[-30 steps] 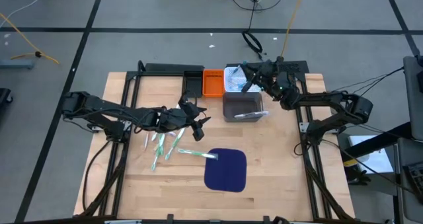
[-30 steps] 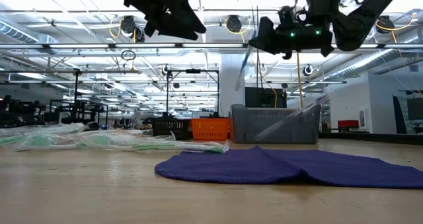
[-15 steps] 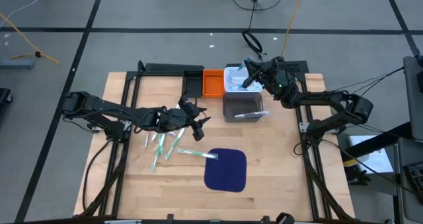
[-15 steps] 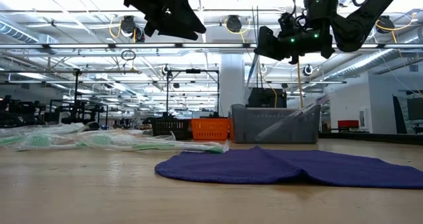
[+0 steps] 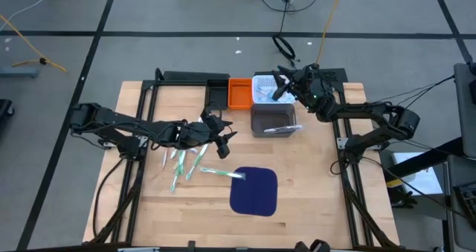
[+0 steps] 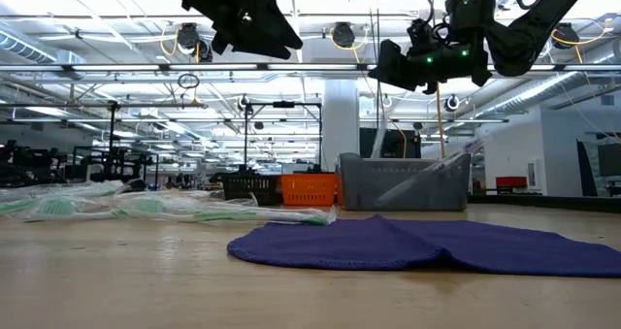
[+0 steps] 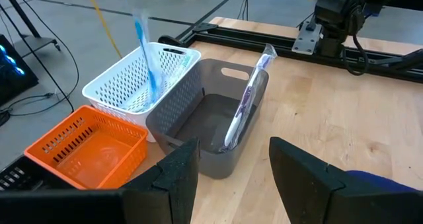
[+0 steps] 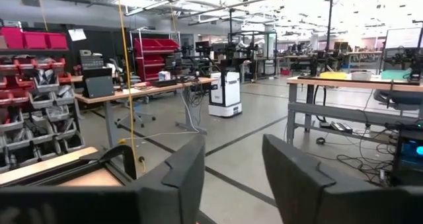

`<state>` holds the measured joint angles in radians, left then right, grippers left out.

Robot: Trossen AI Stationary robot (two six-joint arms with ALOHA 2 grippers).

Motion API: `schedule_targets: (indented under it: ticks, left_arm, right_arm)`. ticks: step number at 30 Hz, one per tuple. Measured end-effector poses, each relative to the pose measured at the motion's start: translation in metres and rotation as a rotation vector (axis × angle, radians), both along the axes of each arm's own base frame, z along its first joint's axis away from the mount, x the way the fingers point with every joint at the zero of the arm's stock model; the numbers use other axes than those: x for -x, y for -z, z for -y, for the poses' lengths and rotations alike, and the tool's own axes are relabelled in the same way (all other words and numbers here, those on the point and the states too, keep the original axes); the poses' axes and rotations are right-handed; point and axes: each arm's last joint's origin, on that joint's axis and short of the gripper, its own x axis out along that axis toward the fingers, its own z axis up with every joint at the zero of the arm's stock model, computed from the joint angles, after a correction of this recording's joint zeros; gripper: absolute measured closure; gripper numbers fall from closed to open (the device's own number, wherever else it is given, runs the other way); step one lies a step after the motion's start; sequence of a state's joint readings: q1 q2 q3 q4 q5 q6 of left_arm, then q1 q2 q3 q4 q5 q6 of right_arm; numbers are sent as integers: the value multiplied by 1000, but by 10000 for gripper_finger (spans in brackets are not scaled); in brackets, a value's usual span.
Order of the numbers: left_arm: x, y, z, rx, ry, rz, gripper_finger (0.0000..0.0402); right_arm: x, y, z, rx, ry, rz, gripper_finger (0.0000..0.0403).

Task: Pick & Place Toothbrushes
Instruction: Put the blue toothbrush into the white basket, then put the orange toothbrush into the orange basket

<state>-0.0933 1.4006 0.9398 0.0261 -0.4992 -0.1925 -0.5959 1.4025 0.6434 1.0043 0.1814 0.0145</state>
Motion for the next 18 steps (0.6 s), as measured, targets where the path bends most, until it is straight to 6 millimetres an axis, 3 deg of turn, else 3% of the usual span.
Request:
schedule_targets:
  ticks: [7, 18]
  left_arm:
    - [0, 0, 0, 0, 0, 0, 215]
    - [11, 18, -1, 89, -63, -164, 215]
  right_arm:
    - [-1, 3, -1, -16, -6, -23, 213]
    - [-16, 11, -22, -55, -128, -97, 215]
